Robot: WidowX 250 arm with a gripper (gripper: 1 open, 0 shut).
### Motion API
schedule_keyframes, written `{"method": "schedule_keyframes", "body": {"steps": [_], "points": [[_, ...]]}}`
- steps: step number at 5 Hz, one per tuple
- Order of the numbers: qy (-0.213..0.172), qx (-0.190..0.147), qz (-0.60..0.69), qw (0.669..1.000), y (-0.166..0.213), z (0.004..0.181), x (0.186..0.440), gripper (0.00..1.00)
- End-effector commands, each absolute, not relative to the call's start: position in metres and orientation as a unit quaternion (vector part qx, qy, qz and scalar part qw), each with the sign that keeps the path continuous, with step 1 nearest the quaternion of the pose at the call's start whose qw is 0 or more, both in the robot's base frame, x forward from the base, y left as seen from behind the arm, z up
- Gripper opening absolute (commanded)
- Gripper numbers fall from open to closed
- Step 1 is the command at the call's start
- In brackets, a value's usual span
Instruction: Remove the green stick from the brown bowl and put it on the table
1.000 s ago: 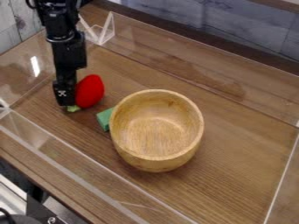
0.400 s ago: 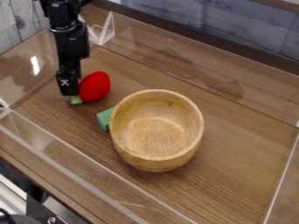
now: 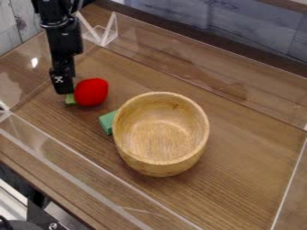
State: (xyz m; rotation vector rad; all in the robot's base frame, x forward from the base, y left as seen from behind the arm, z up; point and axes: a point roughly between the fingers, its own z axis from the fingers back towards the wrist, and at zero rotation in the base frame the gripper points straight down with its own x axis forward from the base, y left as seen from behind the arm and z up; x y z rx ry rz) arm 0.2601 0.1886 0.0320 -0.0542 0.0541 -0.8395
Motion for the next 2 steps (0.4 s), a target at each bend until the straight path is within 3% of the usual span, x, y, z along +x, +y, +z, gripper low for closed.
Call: {"method": "schedule_keyframes", "body": {"steps": [1, 2], "points": [[-0.002, 0.010, -0.403, 0.915, 0.193, 0.060, 0.270, 1.00], [-0.015, 0.024, -0.401, 0.916, 0.192, 0.073, 0.275, 1.00]]}}
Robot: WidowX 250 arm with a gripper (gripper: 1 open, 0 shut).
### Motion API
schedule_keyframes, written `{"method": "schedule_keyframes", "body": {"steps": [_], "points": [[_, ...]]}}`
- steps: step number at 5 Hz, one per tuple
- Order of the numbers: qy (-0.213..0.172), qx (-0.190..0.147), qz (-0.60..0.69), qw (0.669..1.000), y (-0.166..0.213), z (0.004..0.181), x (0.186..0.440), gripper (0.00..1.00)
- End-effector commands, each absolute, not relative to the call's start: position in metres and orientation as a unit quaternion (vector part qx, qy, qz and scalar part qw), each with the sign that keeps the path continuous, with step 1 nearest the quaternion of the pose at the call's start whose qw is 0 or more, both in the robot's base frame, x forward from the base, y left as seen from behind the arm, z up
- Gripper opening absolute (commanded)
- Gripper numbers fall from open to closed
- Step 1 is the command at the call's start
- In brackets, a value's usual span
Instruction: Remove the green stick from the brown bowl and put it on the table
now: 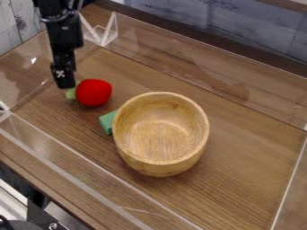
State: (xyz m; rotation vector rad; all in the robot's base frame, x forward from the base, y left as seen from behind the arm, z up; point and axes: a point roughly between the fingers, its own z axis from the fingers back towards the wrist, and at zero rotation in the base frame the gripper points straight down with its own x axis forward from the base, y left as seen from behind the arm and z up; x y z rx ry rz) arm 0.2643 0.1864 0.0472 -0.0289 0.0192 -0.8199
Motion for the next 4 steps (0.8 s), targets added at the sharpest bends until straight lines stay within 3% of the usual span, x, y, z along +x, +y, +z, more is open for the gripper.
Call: {"method": "schedule_keyframes", "body": {"steps": [1, 2, 4], "points": [[-0.026, 0.032, -0.416, 0.909, 0.188, 0.088, 0.289, 1.00], [-0.031, 0.030, -0.438, 0.898, 0.185, 0.091, 0.298, 1.00], [-0.039, 0.026, -0.467, 0.883, 0.215, 0.076, 0.295, 1.00]]}}
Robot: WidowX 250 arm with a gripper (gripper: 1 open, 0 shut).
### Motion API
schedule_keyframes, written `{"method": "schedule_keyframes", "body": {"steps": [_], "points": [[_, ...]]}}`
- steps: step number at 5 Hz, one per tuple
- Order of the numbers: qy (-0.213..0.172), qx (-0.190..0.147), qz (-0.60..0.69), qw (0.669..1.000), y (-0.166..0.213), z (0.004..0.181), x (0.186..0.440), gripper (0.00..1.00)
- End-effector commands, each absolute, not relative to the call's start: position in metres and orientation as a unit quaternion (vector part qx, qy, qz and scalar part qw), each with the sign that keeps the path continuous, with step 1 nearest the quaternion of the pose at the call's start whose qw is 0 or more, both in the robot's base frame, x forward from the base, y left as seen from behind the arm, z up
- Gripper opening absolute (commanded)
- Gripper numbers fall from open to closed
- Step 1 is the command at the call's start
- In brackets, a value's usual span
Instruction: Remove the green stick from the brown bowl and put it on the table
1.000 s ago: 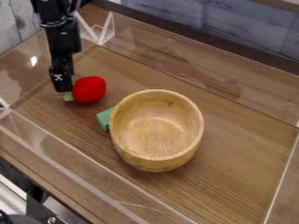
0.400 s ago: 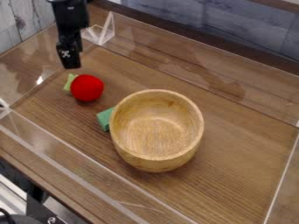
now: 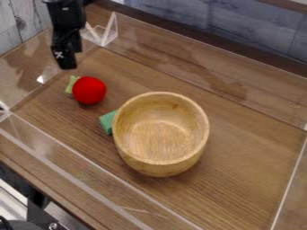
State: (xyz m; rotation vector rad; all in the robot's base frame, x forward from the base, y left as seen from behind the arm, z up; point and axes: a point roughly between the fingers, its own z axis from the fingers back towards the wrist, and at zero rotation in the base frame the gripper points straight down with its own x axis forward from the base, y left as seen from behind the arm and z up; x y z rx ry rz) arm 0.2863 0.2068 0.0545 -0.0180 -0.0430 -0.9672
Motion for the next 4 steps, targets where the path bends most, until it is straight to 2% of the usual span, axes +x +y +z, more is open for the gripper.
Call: {"method": "schedule_keyframes", "body": {"steps": [1, 3, 4], "points": [[-0.045, 0.022, -0.464, 0.884, 0.2200, 0.0720, 0.2941, 1.00], [-0.053, 0.012, -0.461, 0.886, 0.2212, 0.0762, 0.2939, 1.00], [-0.057, 0.008, -0.465, 0.883, 0.2216, 0.0785, 0.2937, 0.00]]}}
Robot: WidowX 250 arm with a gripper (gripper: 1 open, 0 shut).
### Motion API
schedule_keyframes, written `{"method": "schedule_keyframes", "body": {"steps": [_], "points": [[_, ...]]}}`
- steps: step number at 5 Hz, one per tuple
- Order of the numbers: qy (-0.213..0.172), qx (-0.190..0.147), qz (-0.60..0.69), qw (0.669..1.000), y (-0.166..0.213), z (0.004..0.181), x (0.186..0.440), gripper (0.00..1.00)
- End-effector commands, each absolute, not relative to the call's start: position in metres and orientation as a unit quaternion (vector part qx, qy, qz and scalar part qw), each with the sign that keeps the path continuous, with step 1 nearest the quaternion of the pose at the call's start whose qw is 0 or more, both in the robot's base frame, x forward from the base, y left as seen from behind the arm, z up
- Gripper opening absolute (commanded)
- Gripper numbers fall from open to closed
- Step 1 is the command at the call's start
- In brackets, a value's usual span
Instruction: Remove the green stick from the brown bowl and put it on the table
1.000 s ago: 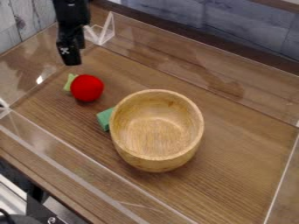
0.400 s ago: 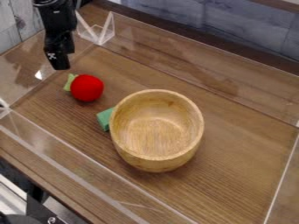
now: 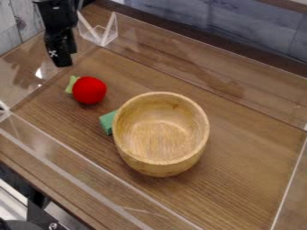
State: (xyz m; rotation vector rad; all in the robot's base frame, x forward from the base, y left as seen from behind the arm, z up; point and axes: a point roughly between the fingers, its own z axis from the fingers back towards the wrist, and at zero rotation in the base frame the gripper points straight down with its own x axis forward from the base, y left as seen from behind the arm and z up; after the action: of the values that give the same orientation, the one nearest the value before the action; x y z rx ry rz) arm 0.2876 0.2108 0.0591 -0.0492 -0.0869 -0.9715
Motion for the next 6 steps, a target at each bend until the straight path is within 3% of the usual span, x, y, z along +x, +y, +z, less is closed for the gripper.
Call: {"method": "schedule_keyframes", "body": {"steps": [1, 5, 6], "points": [[-0.061, 0.005, -0.459, 0.886, 0.222, 0.076, 0.292, 0.00], [-0.078, -0.025, -0.501, 0.861, 0.194, 0.059, 0.290, 0.00], [-0.079, -0.031, -0.522, 0.849, 0.180, 0.060, 0.294, 1.00]]}}
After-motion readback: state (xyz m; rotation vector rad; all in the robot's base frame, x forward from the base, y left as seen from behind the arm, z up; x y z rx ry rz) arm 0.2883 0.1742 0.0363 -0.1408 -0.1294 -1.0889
